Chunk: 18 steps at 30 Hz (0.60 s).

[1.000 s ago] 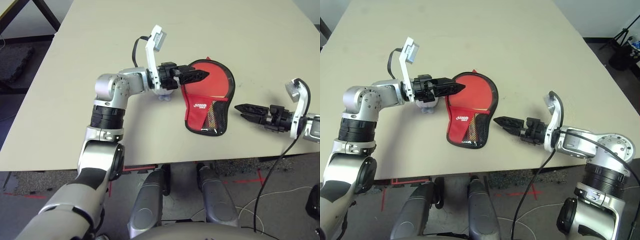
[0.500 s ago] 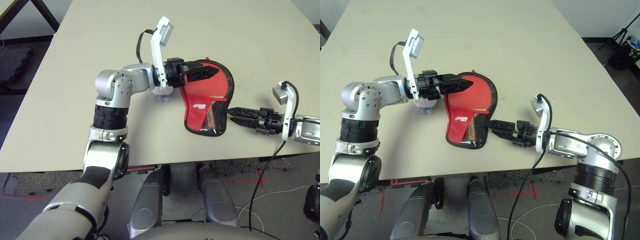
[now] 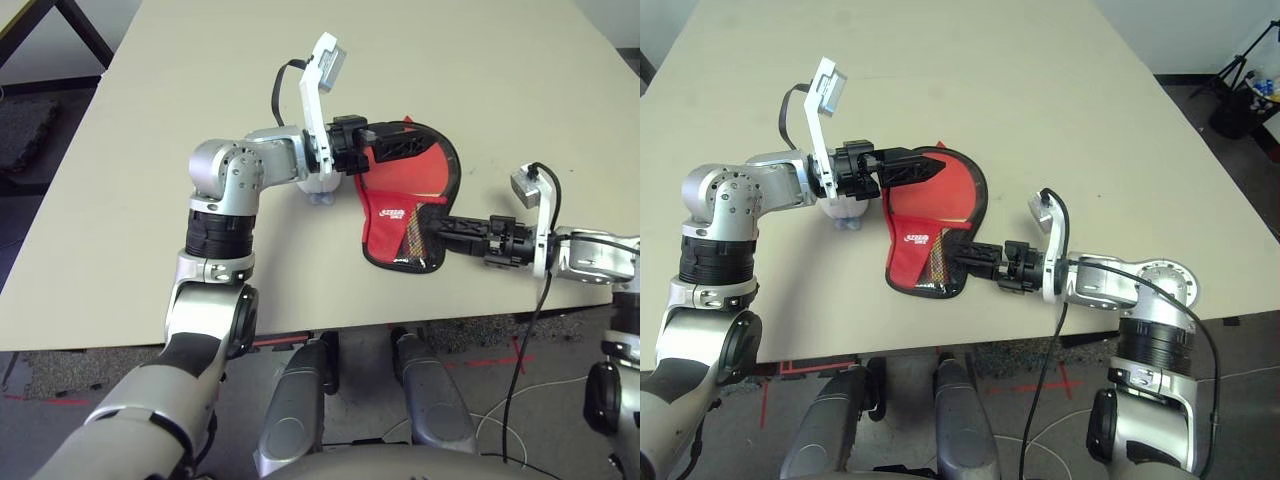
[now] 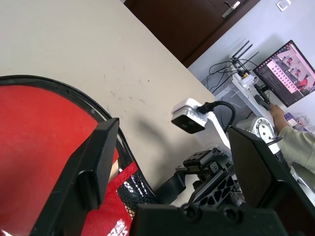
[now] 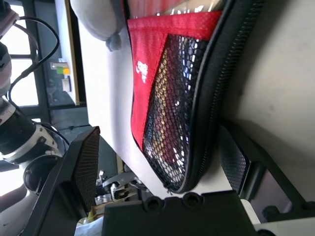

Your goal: Store the ping-pong paddle in its case and zip it.

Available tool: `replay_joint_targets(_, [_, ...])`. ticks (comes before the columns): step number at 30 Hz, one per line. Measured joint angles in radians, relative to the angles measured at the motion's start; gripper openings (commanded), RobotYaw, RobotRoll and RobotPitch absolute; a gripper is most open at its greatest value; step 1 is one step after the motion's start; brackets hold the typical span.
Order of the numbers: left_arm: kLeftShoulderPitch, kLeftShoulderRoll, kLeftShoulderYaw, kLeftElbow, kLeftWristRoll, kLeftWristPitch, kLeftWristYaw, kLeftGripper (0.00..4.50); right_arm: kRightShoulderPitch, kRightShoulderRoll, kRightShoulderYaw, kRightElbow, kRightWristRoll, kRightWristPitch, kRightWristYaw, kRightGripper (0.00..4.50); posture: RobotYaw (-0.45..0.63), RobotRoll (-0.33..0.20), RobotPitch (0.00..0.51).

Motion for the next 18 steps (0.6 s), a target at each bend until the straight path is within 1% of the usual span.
replay_joint_targets(2, [0.0, 0.006, 0.0, 0.005, 0.0, -0.005, -0.006, 4.48, -0.005, 0.015, 0.0, 0.003, -0.021, -0.002, 0.004, 4.5, -0.01, 0.0, 0.253])
replay_joint_targets(5, [0.005, 0.009, 0.0, 0.011, 0.001, -0.014, -0.017, 4.5, -0.006, 0.029, 0.0, 0.005, -0.034, -0.002, 0.009, 3.96, -0.01, 0.0, 0.255])
replay_joint_targets(10, [0.011, 0.013, -0.001, 0.013, 0.001, -0.021, -0.025, 4.5, -0.001, 0.064, 0.0, 0.014, -0.068, -0.001, 0.008, 2.44, -0.01, 0.0, 0.257])
replay_joint_targets(15, [0.012, 0.017, -0.001, 0.013, 0.001, -0.022, -0.028, 4.5, 0.003, 0.068, 0.0, 0.008, -0.083, 0.008, 0.014, 0.91, -0.02, 0.0, 0.257])
replay_joint_targets(18, [0.012, 0.016, -0.001, 0.013, 0.001, -0.022, -0.028, 4.5, 0.0, 0.072, -0.005, -0.004, -0.087, 0.008, 0.024, 0.09, -0.02, 0.0, 0.258])
